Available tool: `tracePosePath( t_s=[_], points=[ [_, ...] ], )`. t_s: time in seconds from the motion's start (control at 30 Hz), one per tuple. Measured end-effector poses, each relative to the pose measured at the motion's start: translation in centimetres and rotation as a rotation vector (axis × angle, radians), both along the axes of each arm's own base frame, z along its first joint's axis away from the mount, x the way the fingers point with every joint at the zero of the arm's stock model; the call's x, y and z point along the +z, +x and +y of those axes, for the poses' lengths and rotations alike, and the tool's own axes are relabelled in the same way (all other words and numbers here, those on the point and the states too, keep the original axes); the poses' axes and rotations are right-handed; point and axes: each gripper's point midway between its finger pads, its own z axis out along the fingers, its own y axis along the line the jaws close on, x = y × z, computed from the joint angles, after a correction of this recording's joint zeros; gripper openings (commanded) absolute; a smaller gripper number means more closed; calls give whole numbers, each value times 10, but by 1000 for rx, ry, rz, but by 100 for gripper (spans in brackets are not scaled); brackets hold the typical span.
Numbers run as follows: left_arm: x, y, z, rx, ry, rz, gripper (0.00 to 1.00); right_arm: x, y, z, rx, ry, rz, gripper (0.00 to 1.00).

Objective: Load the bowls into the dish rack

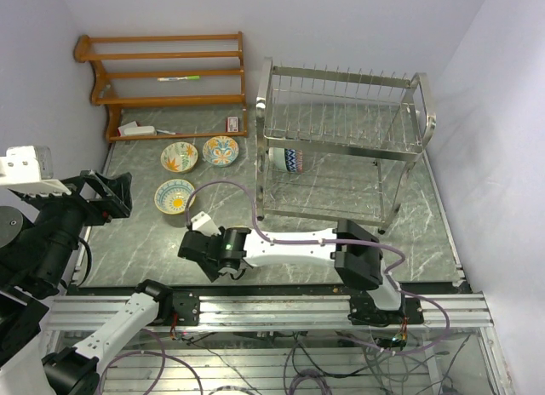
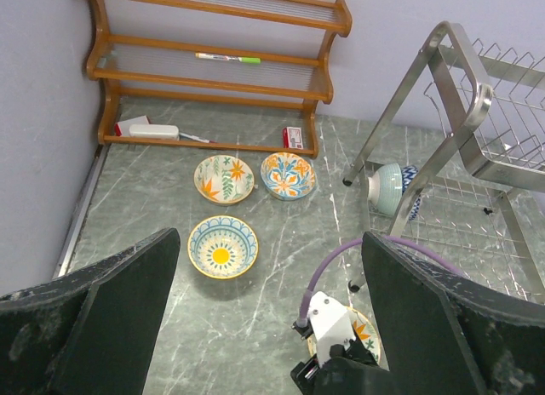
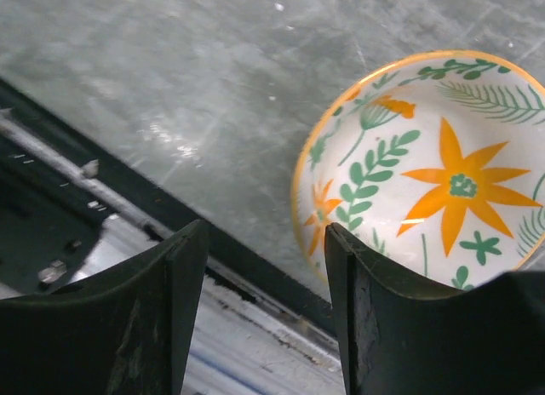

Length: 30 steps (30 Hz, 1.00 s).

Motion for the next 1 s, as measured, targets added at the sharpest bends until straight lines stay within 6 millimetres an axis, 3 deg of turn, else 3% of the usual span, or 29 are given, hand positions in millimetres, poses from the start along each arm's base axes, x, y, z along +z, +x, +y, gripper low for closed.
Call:
tracePosePath(
  t_s=[0.1,0.23,0.43,0.57,0.6,0.67,0.83,1.0],
  points=[
    [0,-2,1,0,-1,-3,99,-17,7,-9,-9,-76,-27,55],
    [1,-7,3,1,-2,-6,99,-23,14,-20,-7,-135,-66,50],
    [-1,-11,6,2,7,-5,99,-27,18,-24,4,-156,-95,26],
    [-3,-12,6,2,10,-1,99,-40,17,-29,8,-166,-88,24],
    [-3,-12,6,2,10,1,99,-43,17,-30,8,-163,-87,21],
    [-5,-12,6,2,12,5,99,-46,17,-33,7,-164,-88,2],
    [-6,-13,6,1,13,9,99,-22,28,-41,-21,-133,-136,0],
    [-6,-13,6,1,13,7,99,-7,18,-48,-44,-73,-89,0]
  ],
)
